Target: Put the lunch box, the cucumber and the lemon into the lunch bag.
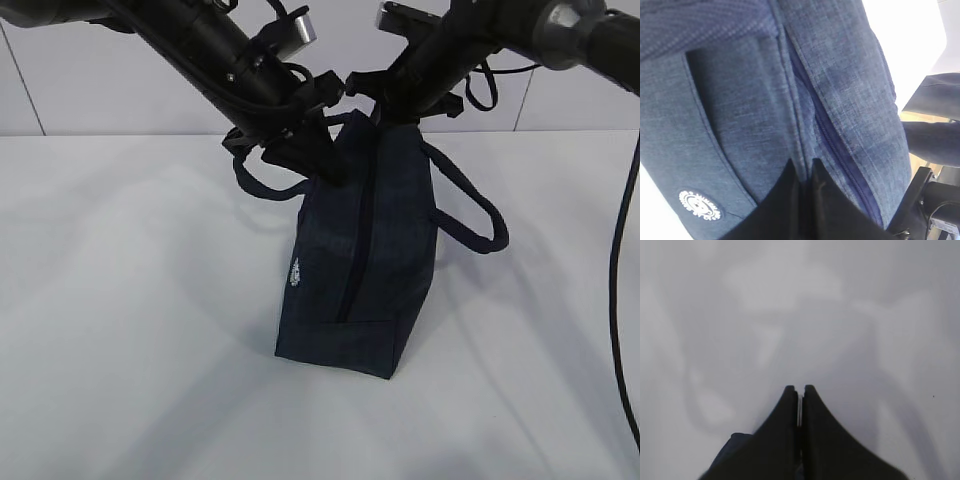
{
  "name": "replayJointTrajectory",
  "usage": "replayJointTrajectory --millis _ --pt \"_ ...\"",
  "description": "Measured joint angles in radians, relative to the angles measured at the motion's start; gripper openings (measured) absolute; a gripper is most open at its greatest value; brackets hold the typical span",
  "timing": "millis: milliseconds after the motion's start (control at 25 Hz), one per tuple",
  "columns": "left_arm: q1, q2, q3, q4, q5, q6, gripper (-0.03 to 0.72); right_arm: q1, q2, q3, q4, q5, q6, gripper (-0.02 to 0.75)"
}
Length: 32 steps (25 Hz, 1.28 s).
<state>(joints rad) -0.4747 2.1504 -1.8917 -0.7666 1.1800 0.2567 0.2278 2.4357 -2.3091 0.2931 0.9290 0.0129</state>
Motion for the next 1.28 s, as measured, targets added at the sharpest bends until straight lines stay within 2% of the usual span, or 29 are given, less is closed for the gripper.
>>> replayJointTrajectory --millis 640,1000,1040,1120,1240,1280 --pt "0.0 -0.004 0.0 0.0 0.0 -0.008 -0.008 -0.041 0.029 -0.002 -0.018 0.017 0.004 0.007" --pt "0.0 -0.006 0.0 0.022 0.007 -0.008 0.002 -0.05 0.032 -0.016 0.034 0.049 -0.003 0.006" --pt "0.0 -0.008 0.0 0.023 0.009 -0.008 0.024 -0.05 0.034 -0.028 0.038 0.063 -0.013 0.006" --pt "0.0 -0.01 0.0 0.023 0.02 -0.008 0.116 -0.053 0.038 -0.059 0.047 0.095 -0.013 0.006" --pt "-0.002 -0.014 0.0 0.023 0.03 -0.008 0.337 -0.053 0.042 -0.109 0.059 0.137 -0.02 0.006" --pt "-0.002 -0.014 0.0 0.023 0.023 -0.008 0.379 -0.053 0.042 -0.124 0.065 0.15 -0.02 0.006"
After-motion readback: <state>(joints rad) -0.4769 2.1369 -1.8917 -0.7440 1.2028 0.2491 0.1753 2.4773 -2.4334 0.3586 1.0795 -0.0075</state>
